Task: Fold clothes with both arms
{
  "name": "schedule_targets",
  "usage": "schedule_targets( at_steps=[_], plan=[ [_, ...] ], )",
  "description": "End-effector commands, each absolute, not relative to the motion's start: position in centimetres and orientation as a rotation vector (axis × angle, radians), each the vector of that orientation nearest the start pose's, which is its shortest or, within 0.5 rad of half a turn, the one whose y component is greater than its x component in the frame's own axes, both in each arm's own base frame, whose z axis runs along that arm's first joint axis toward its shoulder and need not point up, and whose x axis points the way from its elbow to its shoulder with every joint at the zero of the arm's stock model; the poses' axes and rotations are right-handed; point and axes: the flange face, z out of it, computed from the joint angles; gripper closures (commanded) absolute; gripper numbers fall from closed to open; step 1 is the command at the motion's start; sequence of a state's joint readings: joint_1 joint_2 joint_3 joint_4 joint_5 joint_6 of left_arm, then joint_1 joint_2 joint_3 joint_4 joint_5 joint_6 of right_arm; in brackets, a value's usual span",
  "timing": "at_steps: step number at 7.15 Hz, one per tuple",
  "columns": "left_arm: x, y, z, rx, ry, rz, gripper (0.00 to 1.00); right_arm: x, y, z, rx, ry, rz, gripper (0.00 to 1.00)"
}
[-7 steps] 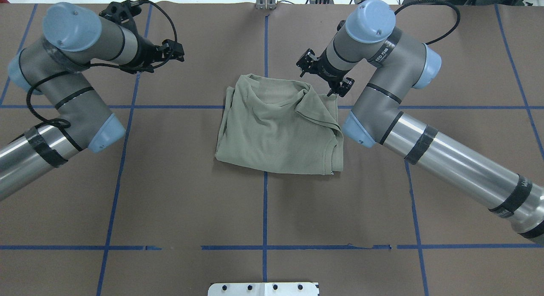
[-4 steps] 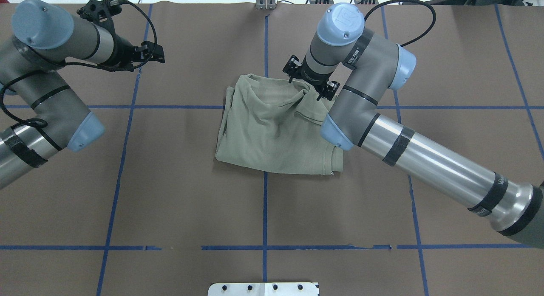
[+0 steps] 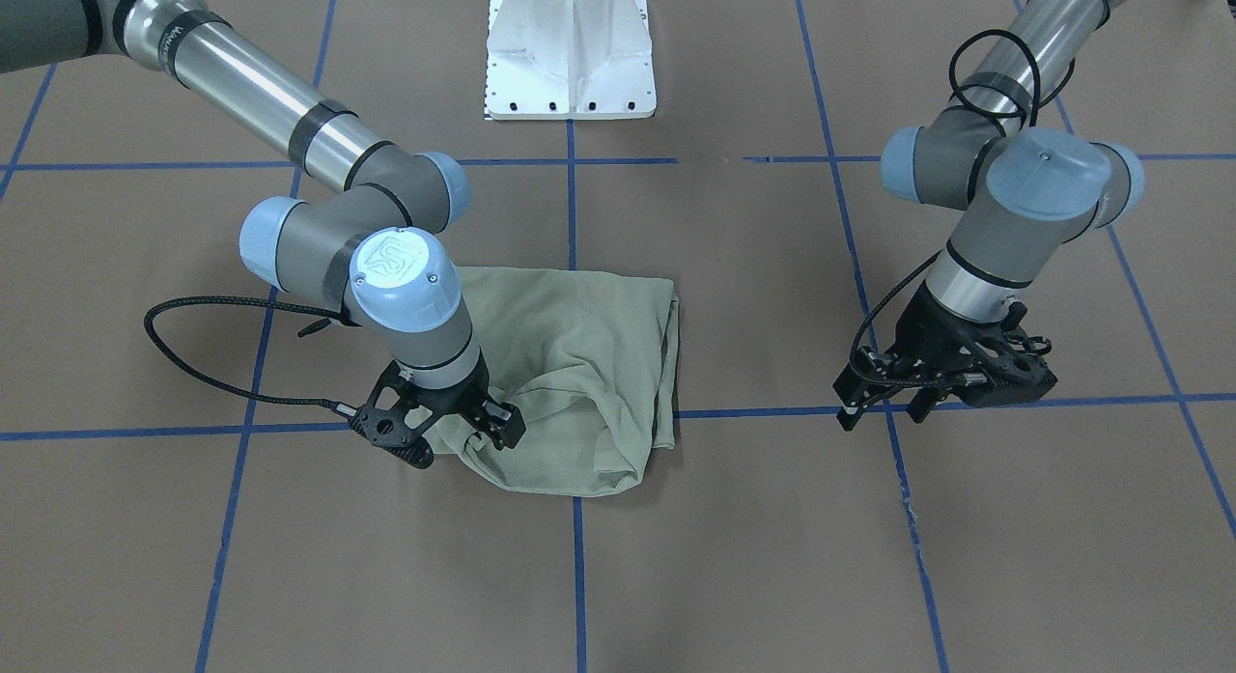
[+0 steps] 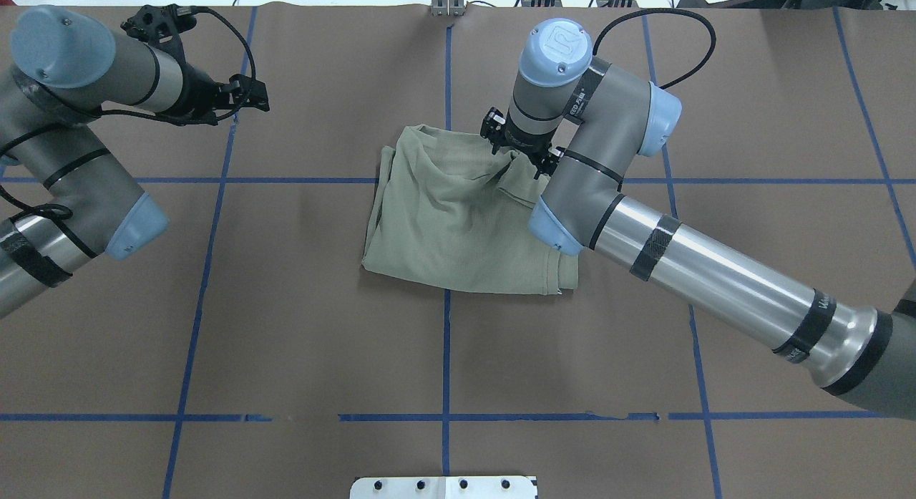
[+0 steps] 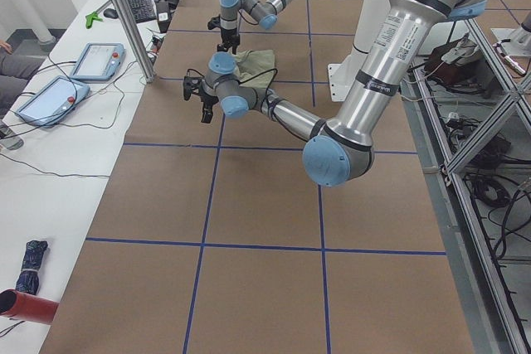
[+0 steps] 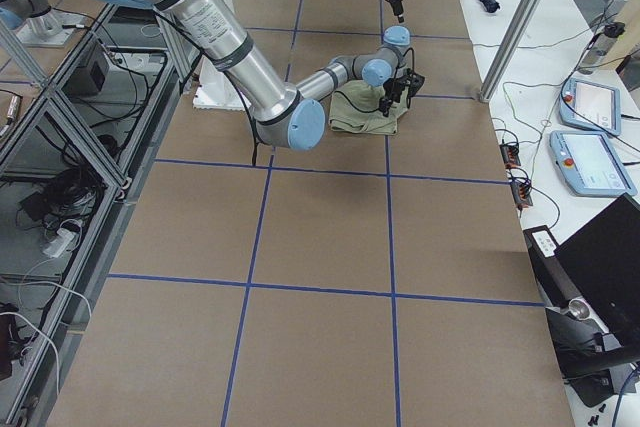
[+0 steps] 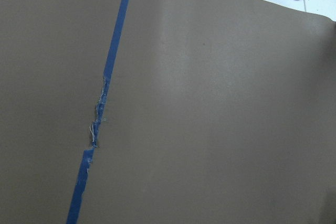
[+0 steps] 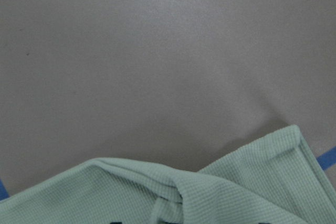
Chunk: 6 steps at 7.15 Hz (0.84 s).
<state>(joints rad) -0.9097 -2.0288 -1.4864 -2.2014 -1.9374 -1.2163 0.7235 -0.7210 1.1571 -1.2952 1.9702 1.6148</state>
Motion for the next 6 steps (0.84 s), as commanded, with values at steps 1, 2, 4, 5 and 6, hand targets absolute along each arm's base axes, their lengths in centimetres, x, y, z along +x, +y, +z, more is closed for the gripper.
schedule_targets(
  at_steps=[1, 2, 4, 5, 6],
  plan=[
    [34.2, -59.8, 37.1, 0.327, 1.015, -0.316, 0.0, -54.7, -60.7, 28.8, -0.14, -0.793, 0.585, 0.81],
    [34.2, -59.8, 37.1, 0.329, 1.018, -0.315, 0.0, -54.6, -60.8, 28.8, -0.143, -0.792, 0.589, 1.0],
    [34.2, -59.7, 36.8, 0.331, 1.023, -0.315, 0.0, -54.1, -61.2, 29.4, -0.155, -0.766, 0.615, 1.0],
    [34.3, -59.8, 36.7, 0.33, 1.025, -0.317, 0.0, -52.9, -62.1, 29.6, -0.157, -0.747, 0.639, 1.0],
    [34.4, -59.7, 36.6, 0.33, 1.026, -0.317, 0.0, -51.7, -63.0, 30.4, -0.164, -0.714, 0.672, 1.0]
  ],
)
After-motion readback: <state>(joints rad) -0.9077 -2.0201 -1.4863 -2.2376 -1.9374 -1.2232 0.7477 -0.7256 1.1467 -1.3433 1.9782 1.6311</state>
